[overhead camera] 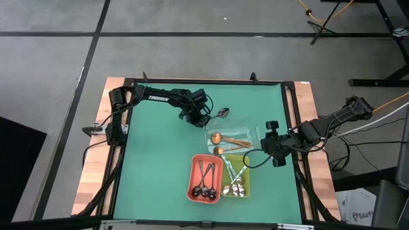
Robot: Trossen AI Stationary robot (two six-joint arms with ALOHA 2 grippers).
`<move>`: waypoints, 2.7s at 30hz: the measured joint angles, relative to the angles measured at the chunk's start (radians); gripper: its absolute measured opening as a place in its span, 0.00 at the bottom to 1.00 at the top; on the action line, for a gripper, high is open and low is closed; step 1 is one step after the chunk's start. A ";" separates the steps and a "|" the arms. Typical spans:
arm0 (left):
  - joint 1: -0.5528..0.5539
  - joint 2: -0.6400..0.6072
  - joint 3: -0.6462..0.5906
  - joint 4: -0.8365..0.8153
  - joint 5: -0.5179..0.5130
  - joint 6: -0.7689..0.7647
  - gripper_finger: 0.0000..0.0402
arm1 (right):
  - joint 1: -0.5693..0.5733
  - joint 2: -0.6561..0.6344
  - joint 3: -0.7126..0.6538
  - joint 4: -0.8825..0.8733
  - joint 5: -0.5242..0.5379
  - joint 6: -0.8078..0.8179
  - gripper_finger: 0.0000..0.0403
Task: Sort silverware by color (type)
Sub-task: Put the black spoon into the orange bin
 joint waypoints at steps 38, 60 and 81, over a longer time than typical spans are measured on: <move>0.140 -0.006 0.003 0.323 -0.039 0.032 0.21 | 0.000 0.000 0.000 0.001 0.000 -0.001 0.31; 0.022 0.044 0.002 0.310 -0.286 0.930 0.21 | 0.000 0.000 0.000 0.003 0.000 0.002 0.31; 0.056 0.078 0.006 0.284 -0.320 0.933 0.21 | 0.000 0.000 0.000 0.003 0.000 0.003 0.31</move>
